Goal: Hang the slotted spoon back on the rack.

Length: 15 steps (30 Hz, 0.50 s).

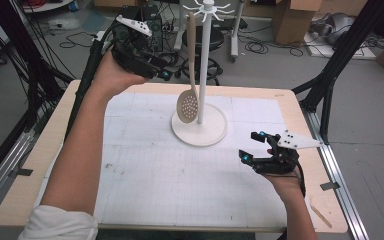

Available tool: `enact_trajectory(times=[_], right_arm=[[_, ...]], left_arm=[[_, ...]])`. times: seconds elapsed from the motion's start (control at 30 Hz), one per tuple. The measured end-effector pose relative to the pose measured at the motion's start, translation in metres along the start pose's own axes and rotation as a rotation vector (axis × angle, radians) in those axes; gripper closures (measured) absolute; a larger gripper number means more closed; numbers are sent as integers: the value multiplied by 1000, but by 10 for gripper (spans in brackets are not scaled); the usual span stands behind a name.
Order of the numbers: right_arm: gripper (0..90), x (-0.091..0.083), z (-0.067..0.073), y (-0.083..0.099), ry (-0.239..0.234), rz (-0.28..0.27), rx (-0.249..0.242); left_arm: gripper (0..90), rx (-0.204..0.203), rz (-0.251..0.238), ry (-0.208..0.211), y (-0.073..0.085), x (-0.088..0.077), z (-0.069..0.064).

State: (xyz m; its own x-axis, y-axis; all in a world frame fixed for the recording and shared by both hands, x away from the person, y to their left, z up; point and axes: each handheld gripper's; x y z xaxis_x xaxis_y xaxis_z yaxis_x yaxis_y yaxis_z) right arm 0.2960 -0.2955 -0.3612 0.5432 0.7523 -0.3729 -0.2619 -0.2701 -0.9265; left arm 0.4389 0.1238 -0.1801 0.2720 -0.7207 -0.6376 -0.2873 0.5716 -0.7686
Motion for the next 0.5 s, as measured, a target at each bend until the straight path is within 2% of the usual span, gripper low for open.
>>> enact_trajectory(times=[0.07, 0.23, 0.43, 0.5], right_arm=[[200, 0, 1, 0, 0, 0, 0], [200, 2, 1, -1, -3, 1, -7], [200, 2, 1, -1, -5, -1, -7], [201, 2, 2, -1, -5, 0, -6]], left_arm=[[399, -2, -27, 33, 9, -1, -1], [371, 2, -50, 51, 34, -3, -8], [286, 2, -102, 84, 67, -3, -16], [268, 1, -98, 84, 76, -4, -16]])
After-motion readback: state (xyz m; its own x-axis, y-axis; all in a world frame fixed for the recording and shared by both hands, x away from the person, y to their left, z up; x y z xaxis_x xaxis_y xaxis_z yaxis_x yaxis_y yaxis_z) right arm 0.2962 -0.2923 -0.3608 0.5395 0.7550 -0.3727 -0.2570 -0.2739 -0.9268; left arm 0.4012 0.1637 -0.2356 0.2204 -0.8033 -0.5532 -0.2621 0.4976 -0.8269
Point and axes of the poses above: each handheld gripper's, and its own axes: x roughly forward along the jaws, y roughly out of its underside, z roughly to its left, and after that the axes turned 7 degrees about z, right-handed
